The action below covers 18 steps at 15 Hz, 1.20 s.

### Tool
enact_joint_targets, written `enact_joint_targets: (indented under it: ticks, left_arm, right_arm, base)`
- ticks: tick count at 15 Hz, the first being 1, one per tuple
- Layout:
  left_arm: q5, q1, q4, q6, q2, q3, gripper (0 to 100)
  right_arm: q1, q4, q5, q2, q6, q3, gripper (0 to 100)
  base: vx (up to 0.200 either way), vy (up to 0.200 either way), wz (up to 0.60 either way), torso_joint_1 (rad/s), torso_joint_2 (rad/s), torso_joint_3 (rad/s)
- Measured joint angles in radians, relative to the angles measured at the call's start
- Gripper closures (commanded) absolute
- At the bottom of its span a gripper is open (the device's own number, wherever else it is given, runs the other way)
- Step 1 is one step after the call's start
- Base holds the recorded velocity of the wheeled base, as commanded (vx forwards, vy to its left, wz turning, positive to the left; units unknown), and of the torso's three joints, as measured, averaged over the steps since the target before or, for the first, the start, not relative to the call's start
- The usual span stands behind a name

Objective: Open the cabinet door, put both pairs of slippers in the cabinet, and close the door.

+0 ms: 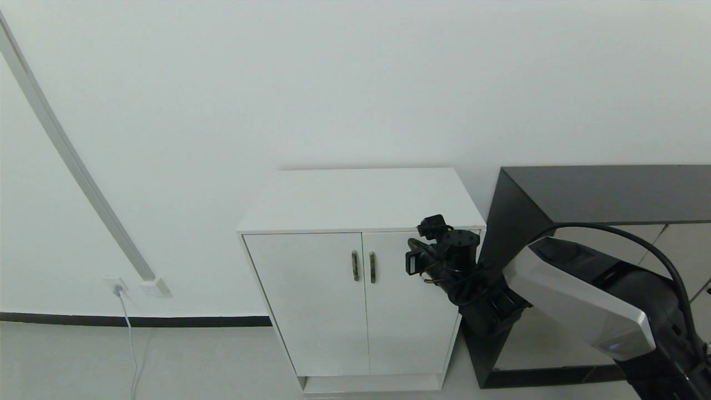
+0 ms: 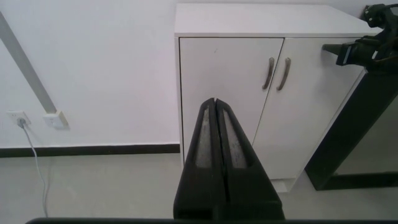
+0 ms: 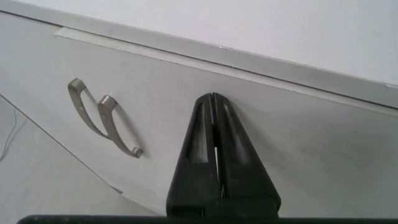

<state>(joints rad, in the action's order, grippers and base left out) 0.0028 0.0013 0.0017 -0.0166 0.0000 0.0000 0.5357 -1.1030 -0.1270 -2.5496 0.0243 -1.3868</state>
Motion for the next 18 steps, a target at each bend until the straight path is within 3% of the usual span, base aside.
enact_joint_targets:
  ticks: [14,18]
  left_arm:
    - [0.000,0.000,0.000,0.000,0.000,0.000,100]
    - [0.000,0.000,0.000,-0.001,0.000,0.000,100]
  right_arm:
    - [-0.017,0.013,0.000,-0.013,0.001,-0.020,100]
    - [-0.014,0.007,0.000,0.053,0.009,0.087,100]
  base:
    - [0.000,0.000,0.00,0.000,0.00,0.000]
    - [0.000,0.000,0.00,0.000,0.00,0.000]
